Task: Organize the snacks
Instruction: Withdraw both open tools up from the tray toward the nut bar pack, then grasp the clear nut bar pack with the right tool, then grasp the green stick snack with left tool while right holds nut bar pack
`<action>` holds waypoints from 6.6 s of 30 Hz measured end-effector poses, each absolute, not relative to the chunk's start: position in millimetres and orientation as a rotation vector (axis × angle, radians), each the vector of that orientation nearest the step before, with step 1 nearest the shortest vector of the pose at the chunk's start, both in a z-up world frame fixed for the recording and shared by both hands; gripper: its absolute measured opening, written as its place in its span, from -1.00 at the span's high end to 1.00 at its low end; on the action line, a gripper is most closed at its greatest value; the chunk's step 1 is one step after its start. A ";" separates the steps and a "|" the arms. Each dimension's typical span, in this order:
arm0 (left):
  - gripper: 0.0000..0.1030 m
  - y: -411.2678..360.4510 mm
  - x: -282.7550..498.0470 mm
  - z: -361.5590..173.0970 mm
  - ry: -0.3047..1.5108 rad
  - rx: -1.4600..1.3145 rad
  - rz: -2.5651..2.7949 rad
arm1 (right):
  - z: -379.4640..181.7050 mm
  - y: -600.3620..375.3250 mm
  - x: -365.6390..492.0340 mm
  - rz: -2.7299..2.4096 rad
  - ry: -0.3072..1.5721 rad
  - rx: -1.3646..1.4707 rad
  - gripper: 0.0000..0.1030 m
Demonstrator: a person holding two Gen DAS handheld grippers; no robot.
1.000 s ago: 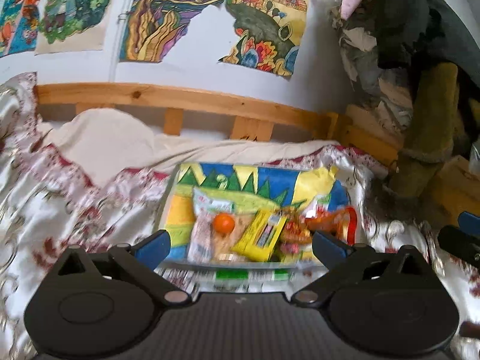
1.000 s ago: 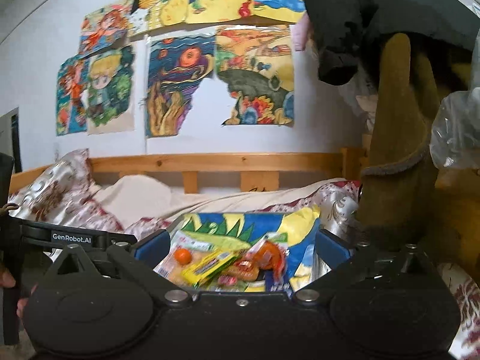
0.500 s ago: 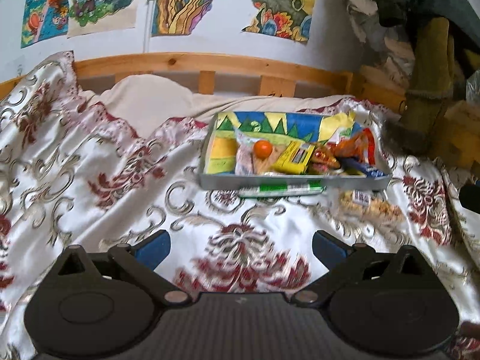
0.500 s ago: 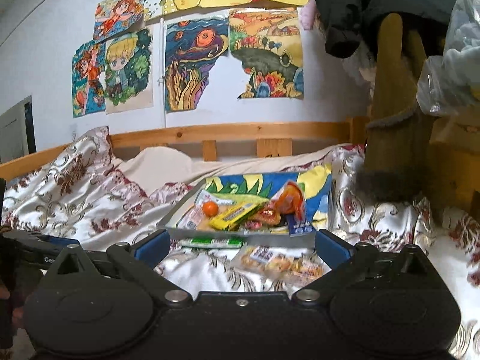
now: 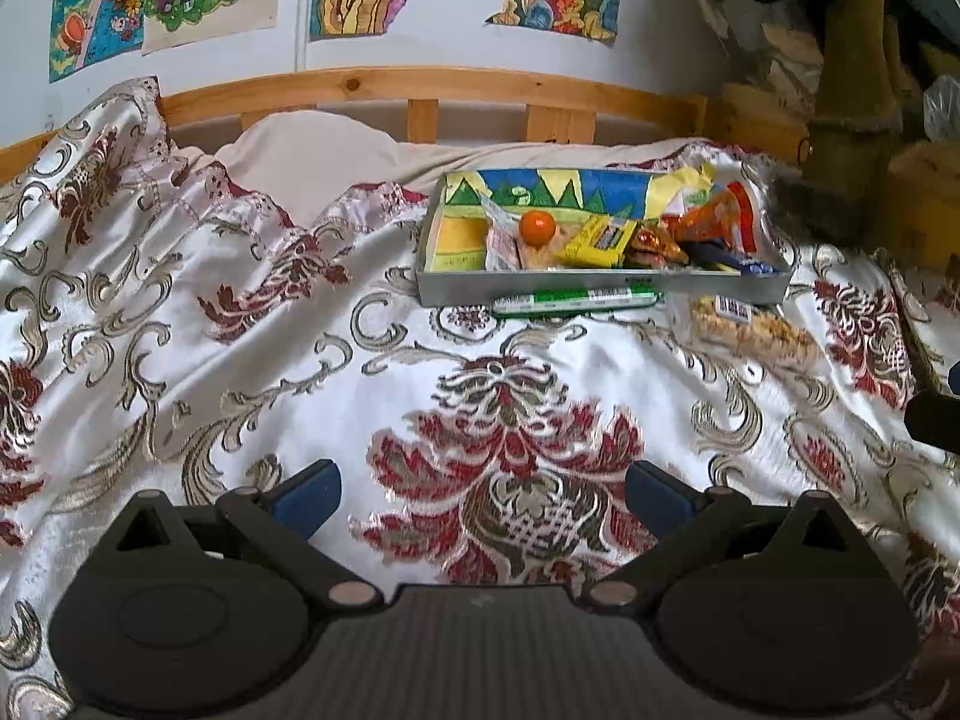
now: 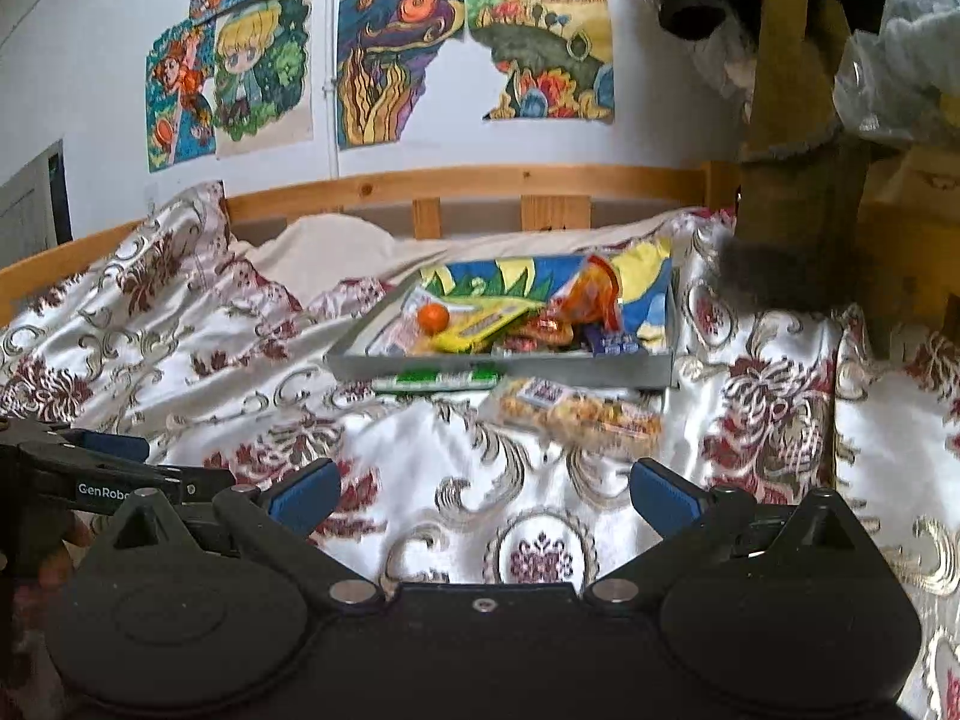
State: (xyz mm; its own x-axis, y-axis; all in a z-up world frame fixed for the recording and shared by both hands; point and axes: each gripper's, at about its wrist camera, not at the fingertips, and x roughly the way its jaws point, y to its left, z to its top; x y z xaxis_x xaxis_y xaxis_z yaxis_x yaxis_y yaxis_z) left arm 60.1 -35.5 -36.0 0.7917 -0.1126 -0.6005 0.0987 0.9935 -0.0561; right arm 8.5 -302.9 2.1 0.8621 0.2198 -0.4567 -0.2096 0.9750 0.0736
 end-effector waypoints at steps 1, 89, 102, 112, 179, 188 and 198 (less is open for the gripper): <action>-0.99 -35.1 59.7 -38.2 0.652 -0.026 -0.115 | 0.4 -302.6 7.8 0.222 0.489 0.023 -0.99; -0.99 -62.1 283.2 -67.0 0.764 0.131 -0.534 | -47.4 -331.9 208.5 0.412 0.723 -0.200 -0.99; -0.99 -69.7 299.2 -67.7 0.841 0.108 -0.701 | -47.6 -335.1 201.0 0.425 0.766 -0.215 -0.51; -0.99 -73.7 282.9 -58.5 0.778 0.289 -0.745 | -40.3 -341.7 183.5 0.482 0.790 -0.223 -0.56; -0.99 -91.2 313.6 -72.0 0.913 0.125 -0.745 | -51.7 -339.5 150.9 0.429 0.798 -0.018 0.28; -0.93 -104.5 274.4 -60.8 0.898 0.253 -0.936 | -42.6 -344.8 131.8 0.352 0.815 0.049 0.29; -0.92 -117.3 291.5 -54.8 0.869 0.254 -0.847 | -46.1 -339.1 117.1 0.342 0.851 0.086 0.28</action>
